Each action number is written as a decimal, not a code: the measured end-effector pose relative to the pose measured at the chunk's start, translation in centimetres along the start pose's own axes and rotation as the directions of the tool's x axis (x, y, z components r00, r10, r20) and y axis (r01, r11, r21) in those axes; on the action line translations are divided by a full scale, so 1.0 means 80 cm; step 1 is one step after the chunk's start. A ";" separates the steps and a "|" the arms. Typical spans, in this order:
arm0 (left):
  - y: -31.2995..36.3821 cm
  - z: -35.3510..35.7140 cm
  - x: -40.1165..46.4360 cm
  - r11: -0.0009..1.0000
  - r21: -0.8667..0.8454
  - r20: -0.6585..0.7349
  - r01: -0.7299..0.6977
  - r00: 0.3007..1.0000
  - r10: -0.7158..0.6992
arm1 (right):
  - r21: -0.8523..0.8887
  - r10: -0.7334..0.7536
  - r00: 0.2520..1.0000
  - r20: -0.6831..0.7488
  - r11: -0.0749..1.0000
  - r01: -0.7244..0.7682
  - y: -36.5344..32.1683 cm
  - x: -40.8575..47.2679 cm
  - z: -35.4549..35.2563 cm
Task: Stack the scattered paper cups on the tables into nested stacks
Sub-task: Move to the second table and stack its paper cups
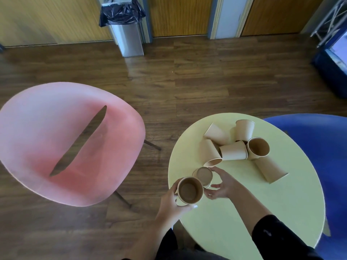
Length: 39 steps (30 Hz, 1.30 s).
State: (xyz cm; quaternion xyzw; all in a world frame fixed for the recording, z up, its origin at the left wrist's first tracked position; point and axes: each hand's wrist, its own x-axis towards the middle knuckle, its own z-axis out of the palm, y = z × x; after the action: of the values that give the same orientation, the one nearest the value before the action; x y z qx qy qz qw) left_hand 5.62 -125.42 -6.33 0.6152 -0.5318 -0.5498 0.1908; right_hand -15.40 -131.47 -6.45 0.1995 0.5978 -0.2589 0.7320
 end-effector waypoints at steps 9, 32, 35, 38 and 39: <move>-0.003 0.002 0.000 1.000 -0.001 0.006 -0.016 1.000 0.016 | 0.154 -0.085 0.992 0.088 0.985 0.071 0.015 -0.036 -0.052; 0.010 0.007 0.036 0.998 0.060 0.105 0.017 0.994 -0.023 | -0.545 -0.832 0.156 0.532 -0.196 0.815 0.069 -0.091 -0.009; 0.007 0.008 0.039 0.997 0.079 0.102 0.014 0.995 -0.022 | -0.603 -0.760 0.163 0.629 -0.345 0.719 0.073 -0.083 -0.012; 0.004 0.009 0.039 0.996 0.075 0.099 0.050 0.993 -0.057 | -0.628 -0.719 0.187 0.669 -0.413 0.660 0.076 -0.075 -0.015; 0.005 0.009 0.039 0.996 0.065 0.096 0.057 0.993 -0.063 | -0.625 -0.708 0.193 0.680 -0.421 0.657 0.076 -0.072 -0.016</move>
State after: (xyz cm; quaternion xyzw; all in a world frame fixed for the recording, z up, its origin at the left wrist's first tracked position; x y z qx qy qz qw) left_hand 4.25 -127.97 -7.72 0.6087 -0.5389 -0.5680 0.1285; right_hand -13.48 -125.11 -1.17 -0.6723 0.6082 -0.2678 0.3260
